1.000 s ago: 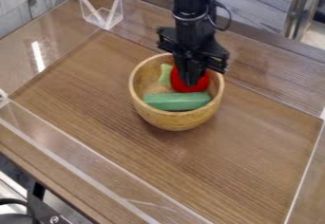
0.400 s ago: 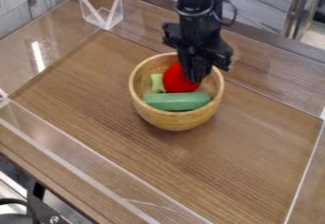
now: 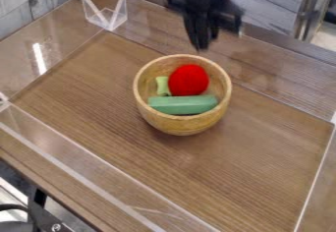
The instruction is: Move the red fruit to the left
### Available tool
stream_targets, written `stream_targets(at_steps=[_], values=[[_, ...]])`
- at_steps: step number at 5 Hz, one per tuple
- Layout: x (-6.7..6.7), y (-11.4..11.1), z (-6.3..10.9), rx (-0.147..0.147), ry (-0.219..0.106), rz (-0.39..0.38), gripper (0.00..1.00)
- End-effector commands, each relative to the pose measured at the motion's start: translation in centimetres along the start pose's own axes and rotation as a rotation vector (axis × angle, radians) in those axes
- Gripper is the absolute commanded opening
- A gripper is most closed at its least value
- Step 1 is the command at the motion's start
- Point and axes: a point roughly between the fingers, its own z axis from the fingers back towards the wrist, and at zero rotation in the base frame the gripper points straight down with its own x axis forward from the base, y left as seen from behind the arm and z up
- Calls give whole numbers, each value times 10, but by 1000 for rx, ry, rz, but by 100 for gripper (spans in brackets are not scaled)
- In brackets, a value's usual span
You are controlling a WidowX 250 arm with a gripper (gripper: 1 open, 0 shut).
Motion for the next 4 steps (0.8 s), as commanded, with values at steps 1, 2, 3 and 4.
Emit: stream_targets(at_steps=[1,2,3,4], values=[[3,2,3,24,-23,32,100],[-4,1,-10,34,8,65,100],[-14,3,-18,35,41,61,100],[-23,6,-23,35,69,61,100]])
